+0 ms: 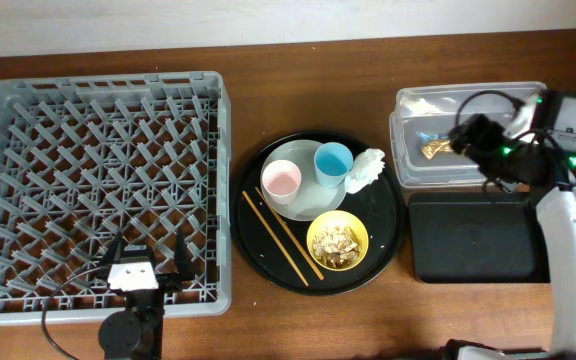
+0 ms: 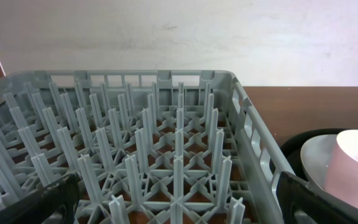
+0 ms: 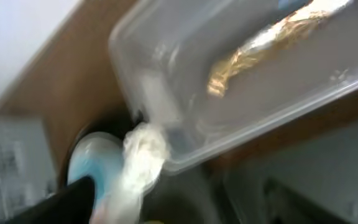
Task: Sort waste into correct bins and load items into the dishwasher rack
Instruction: 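Carry the tissue and wrapper to the clear bin and release, then grasp the yellow bowl of food scraps with the right gripper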
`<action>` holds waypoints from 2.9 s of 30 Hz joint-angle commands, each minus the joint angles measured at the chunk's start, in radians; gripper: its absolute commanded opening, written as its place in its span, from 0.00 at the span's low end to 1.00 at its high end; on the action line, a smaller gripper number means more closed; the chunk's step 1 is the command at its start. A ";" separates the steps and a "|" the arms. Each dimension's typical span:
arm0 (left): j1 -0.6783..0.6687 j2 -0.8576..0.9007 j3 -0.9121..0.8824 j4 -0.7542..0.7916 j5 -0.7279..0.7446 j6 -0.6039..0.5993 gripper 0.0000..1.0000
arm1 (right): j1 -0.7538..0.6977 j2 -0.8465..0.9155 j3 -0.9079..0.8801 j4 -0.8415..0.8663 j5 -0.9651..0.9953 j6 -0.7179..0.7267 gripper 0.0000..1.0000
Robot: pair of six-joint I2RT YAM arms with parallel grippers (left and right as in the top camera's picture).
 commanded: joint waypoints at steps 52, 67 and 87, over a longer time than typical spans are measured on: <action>0.005 -0.005 -0.005 -0.001 0.008 -0.010 0.99 | 0.532 0.554 0.037 0.225 0.484 0.407 0.44; 0.005 -0.005 -0.005 -0.001 0.008 -0.010 0.99 | 0.185 0.056 0.066 0.162 0.570 0.262 0.12; 0.005 -0.005 -0.005 -0.001 0.008 -0.010 0.99 | 0.434 -0.077 0.134 -0.329 -0.064 -0.181 0.99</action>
